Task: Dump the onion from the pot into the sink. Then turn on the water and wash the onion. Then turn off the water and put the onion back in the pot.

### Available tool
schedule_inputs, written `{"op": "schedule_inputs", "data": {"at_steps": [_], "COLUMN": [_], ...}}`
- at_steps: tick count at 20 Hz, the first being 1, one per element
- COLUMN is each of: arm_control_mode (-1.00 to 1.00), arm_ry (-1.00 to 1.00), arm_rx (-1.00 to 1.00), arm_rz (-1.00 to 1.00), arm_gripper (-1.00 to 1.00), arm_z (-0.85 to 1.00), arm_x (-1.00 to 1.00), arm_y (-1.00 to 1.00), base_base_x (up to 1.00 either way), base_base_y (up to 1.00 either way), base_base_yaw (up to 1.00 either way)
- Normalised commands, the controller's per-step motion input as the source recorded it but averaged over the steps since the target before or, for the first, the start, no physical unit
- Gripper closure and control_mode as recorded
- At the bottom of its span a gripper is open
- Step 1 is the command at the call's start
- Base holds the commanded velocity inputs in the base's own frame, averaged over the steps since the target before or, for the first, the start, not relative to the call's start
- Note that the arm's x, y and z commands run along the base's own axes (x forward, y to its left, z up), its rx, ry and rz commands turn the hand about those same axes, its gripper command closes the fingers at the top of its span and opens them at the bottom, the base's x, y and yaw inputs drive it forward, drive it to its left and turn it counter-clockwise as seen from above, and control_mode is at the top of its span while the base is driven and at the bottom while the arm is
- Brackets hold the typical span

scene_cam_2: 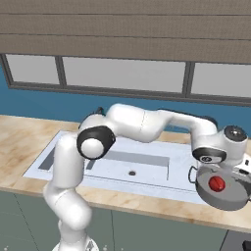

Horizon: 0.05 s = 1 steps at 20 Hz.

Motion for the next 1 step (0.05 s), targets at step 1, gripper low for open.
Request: {"op": "schedule_inputs", "data": {"at_steps": [1], "arm_control_mode": [-1.0], "arm_ry": [0.0], "arm_rx": [0.0], "arm_rz": [-0.01], "arm_gripper": [-1.0], "arm_z": [0.56], "arm_x": [-0.41], "arm_y": [0.01], "base_base_x": [0.0], "base_base_y": [0.0], "base_base_yaw": [0.0]}}
